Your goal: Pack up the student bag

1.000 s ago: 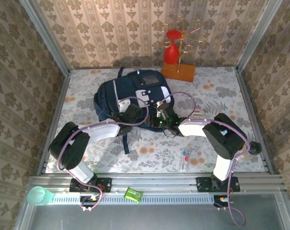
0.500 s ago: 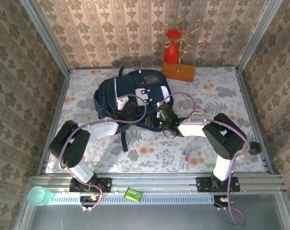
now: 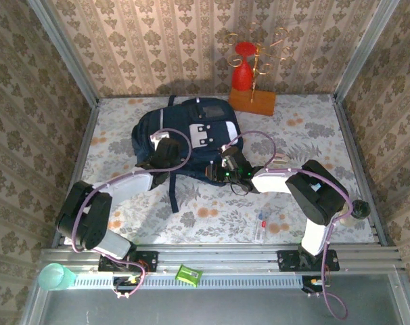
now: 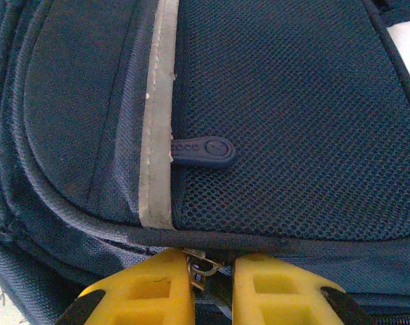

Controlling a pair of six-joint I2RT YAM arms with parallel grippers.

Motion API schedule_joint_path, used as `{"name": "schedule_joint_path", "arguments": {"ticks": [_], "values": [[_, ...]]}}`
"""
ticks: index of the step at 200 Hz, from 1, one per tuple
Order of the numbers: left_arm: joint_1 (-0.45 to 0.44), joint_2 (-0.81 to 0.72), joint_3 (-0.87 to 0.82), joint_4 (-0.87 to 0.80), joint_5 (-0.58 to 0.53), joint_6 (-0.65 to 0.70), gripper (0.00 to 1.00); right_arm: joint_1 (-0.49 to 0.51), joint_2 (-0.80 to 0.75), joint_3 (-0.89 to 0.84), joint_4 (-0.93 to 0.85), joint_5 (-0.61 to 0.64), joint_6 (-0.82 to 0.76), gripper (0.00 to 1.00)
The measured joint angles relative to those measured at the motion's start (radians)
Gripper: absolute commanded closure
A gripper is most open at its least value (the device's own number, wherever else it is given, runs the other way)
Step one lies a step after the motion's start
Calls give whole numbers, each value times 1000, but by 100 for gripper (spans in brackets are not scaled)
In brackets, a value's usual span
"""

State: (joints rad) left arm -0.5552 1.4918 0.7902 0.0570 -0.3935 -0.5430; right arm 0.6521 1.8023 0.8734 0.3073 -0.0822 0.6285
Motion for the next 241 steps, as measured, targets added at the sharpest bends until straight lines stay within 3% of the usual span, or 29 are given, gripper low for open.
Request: {"name": "schedule_joint_path", "arguments": {"ticks": [38,93,153,216,228,241], "values": [[29,-16,-21,8,60,-7,100,0,0,0,0,0,0,56],[72,-67,-71,12,113,-14,100,-1,3,0,0,0,0,56],[120,-52,-79,21,167,-12,89,-2,6,2,-1,0,0,56],[131,25,-68,48,196,-6,84,-3,6,2,-2,0,0,56],[132,34,-65,49,197,-3,88,-3,6,2,-2,0,0,56],[132,40,-63,50,199,4,98,-4,6,2,-3,0,0,56]]}}
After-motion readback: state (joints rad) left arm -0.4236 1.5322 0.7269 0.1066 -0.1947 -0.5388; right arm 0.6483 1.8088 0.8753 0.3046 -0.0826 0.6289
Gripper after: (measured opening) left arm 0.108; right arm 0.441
